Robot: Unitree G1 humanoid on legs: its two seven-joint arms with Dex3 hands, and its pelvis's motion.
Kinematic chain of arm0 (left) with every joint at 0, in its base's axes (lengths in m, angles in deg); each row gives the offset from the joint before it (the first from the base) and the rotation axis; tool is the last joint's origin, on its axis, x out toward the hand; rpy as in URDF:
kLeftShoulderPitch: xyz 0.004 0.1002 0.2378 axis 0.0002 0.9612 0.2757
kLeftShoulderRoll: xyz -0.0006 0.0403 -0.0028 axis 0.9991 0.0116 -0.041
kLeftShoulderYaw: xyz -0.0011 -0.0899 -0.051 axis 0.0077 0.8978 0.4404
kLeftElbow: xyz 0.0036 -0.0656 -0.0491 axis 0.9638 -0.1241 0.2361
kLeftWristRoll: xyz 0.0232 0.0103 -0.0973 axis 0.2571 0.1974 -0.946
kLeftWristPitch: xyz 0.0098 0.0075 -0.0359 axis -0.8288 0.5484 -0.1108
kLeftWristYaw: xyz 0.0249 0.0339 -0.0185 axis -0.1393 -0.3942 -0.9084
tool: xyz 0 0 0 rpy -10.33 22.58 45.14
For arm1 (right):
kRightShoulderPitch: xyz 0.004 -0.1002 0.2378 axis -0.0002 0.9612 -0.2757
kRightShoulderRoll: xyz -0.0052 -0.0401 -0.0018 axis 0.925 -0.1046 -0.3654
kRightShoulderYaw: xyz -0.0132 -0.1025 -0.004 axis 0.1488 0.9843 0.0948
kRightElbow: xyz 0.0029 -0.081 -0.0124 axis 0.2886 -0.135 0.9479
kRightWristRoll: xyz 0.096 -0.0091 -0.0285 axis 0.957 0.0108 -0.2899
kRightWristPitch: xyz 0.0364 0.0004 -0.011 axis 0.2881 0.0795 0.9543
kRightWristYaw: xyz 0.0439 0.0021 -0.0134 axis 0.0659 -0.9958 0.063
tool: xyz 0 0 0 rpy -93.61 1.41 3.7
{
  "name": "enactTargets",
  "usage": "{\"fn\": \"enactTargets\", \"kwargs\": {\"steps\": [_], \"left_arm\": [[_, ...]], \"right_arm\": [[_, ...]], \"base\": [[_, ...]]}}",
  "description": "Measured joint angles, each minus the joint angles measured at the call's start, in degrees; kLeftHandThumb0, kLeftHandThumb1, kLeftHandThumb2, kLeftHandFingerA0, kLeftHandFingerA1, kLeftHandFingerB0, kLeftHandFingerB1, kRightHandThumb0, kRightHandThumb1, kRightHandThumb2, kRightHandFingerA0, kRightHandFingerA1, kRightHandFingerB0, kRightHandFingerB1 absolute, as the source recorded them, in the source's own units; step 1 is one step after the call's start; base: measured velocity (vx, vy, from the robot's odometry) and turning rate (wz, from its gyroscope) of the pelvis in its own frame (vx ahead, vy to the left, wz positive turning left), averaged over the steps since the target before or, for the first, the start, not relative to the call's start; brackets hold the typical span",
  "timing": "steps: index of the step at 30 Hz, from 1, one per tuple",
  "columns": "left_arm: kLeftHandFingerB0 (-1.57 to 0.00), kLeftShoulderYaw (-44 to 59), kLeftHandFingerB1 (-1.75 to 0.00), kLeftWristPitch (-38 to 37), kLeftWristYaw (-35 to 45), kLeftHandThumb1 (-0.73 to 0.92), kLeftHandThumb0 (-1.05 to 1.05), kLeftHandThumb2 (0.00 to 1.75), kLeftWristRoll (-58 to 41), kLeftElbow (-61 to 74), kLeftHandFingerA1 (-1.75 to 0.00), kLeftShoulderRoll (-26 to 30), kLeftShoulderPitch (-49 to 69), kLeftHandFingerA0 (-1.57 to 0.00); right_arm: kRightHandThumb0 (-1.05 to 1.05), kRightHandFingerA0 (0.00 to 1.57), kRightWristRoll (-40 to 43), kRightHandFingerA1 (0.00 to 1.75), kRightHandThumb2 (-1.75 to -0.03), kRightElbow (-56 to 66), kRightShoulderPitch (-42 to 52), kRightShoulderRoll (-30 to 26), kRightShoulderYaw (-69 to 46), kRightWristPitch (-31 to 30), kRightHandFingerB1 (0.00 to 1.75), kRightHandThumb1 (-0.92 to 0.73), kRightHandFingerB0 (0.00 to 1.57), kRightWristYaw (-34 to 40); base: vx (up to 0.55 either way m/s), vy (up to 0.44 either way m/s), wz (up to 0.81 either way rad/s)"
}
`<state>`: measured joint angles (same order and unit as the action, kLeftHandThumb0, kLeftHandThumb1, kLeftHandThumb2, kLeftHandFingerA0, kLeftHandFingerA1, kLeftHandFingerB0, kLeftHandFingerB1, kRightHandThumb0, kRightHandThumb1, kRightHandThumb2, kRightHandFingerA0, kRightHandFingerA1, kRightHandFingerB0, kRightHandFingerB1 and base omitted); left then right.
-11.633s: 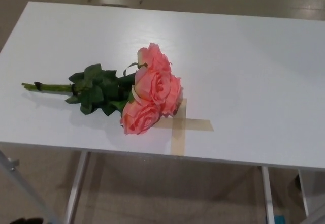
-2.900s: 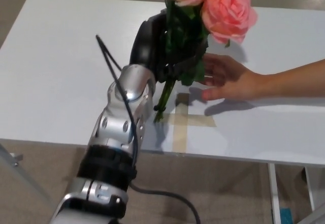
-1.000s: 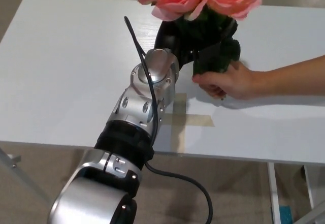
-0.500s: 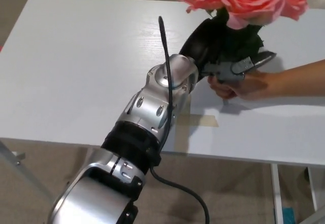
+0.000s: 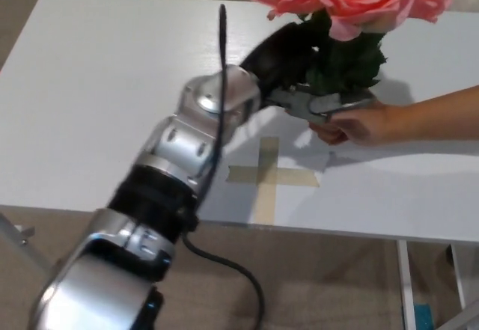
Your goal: Use the left hand to pick up the rose and passes it to a human.
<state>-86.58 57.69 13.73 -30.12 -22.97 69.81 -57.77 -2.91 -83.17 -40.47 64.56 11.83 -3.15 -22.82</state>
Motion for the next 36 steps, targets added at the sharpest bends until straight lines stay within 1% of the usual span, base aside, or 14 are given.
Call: {"fn": "enactTargets", "kwargs": {"steps": [7, 14, 16, 19, 22, 23, 25, 26, 28, 29, 30, 31, 32, 36], "left_arm": [[0.0, 0.34, 0.0, 1.37, 3.63, 0.48, -0.89, 0.6, 0.66, 7.73, 0.0, 7.13, 3.42, 0.0], [0.0, 1.53, 0.0, 1.97, 5.81, 0.48, -0.87, 0.59, 1.11, 13.29, 0.0, 11.87, 6.31, 0.0], [0.0, 2.8, 0.0, 2.21, 7.35, 0.48, -0.87, 0.59, 0.78, 16.36, 0.0, 14.61, 8.48, 0.0], [0.0, 4.06, 0.0, 2.67, 8.89, 0.48, -0.87, 0.6, 0.52, 18.66, 0.0, 17.12, 10.41, 0.0], [0.0, 5.71, 0.0, 2.08, 10.59, 0.48, -0.87, 0.6, 0.35, 24.42, 0.0, 21.14, 15.73, 0.0], [0.0, 5.97, -0.04, 1.99, 10.95, 0.41, -0.74, 0.83, 0.35, 25.28, 0.0, 21.85, 16.74, 0.0], [0.0, 7.16, -0.05, 1.64, 11.91, 0.41, -0.74, 0.82, 0.12, 28.11, 0.0, 23.91, 19.6, 0.0], [0.0, 8.23, -0.1, 1.26, 12.58, 0.38, -0.7, 0.81, -0.13, 30.31, -0.05, 25.31, 21.6, 0.0], [0.0, 11.03, -0.1, 0.31, 14.04, 0.38, -0.7, 0.81, -0.68, 35.46, -0.05, 28.37, 25.89, 0.0], [0.0, 12.01, -0.25, -0.02, 14.64, 0.36, -0.62, 0.8, -1.06, 37.26, -0.17, 29.42, 27.41, 0.0], [-0.06, 12.8, -0.38, -0.32, 15.2, 0.39, -0.61, 0.78, -1.43, 38.64, -0.28, 30.05, 28.5, 0.0], [-0.06, 13.85, -0.38, -0.55, 15.57, 0.39, -0.61, 0.78, -1.76, 40.28, -0.28, 30.75, 30.02, 0.0], [-0.19, 15.75, -0.35, -1.04, 16.25, 0.38, -0.64, 0.67, -2.38, 43.43, -0.35, 31.94, 33.07, -0.13], [-0.19, 20.4, -0.35, -1.65, 18.07, 0.38, -0.64, 0.67, -4.11, 51.83, -0.35, 34.53, 41.52, -0.13]], "right_arm": [[-0.37, 0.52, 0.02, 0.39, -0.62, -0.04, 1.31, 0.0, -0.04, 0.01, 0.35, -0.72, 0.42, 0.12], [-0.38, 0.53, -0.02, 0.39, -0.62, -0.09, 2.21, 0.0, 0.05, -0.03, 0.34, -0.72, 0.42, 0.18], [-0.38, 0.54, -0.02, 0.39, -0.62, -0.04, 2.31, 0.06, 0.09, 0.03, 0.34, -0.71, 0.42, 0.18], [-0.38, 0.55, -0.03, 0.39, -0.61, -0.15, 2.73, -0.01, 0.1, -0.05, 0.34, -0.71, 0.42, 0.19], [-0.38, 0.54, -0.02, 0.39, -0.61, -0.06, 2.8, 0.03, 0.07, 0.01, 0.34, -0.72, 0.42, 0.22], [-0.38, 0.54, -0.03, 0.39, -0.62, -0.12, 2.93, 0.0, 0.07, -0.05, 0.35, -0.72, 0.42, 0.24], [-0.38, 0.54, -0.02, 0.39, -0.62, -0.16, 3.03, 0.04, 0.07, -0.13, 0.35, -0.72, 0.42, 0.27], [-0.38, 0.54, 0.0, 0.39, -0.62, -0.11, 2.99, 0.06, 0.04, -0.1, 0.35, -0.71, 0.42, 0.26], [-0.38, 0.54, 0.0, 0.39, -0.62, -0.22, 3.0, 0.02, -0.01, -0.21, 0.35, -0.71, 0.42, 0.27], [-0.39, 0.53, 0.0, 0.39, -0.62, -0.26, 3.03, 0.02, -0.03, -0.24, 0.35, -0.71, 0.42, 0.27], [-0.38, 0.53, 0.0, 0.39, -0.62, -0.3, 3.05, 0.02, -0.04, -0.28, 0.35, -0.71, 0.42, 0.27], [-0.38, 0.53, -0.01, 0.39, -0.62, -0.27, 2.93, 0.1, -0.01, -0.3, 0.35, -0.71, 0.42, 0.27], [-0.39, 0.53, -0.01, 0.39, -0.62, -0.23, 2.9, 0.14, 0.0, -0.28, 0.35, -0.71, 0.42, 0.28], [-0.39, 0.53, 0.0, 0.39, -0.62, -0.29, 3.13, 0.13, -0.03, -0.37, 0.35, -0.71, 0.42, 0.28]], "base": [[0.0, 0.0, 0.0], [0.0, 0.0, 0.0], [0.0, 0.0, 0.0], [0.0, 0.0, 0.0], [0.0, 0.0, 0.0], [0.0, 0.0, 0.0], [0.0, 0.0, -0.04], [0.0, 0.0, 0.0], [0.0, 0.0, 0.0], [0.0, 0.0, 0.0], [0.0, 0.0, 0.0], [0.0, 0.0, 0.0], [0.0, 0.0, 0.0], [0.0, 0.0, 0.0]]}}
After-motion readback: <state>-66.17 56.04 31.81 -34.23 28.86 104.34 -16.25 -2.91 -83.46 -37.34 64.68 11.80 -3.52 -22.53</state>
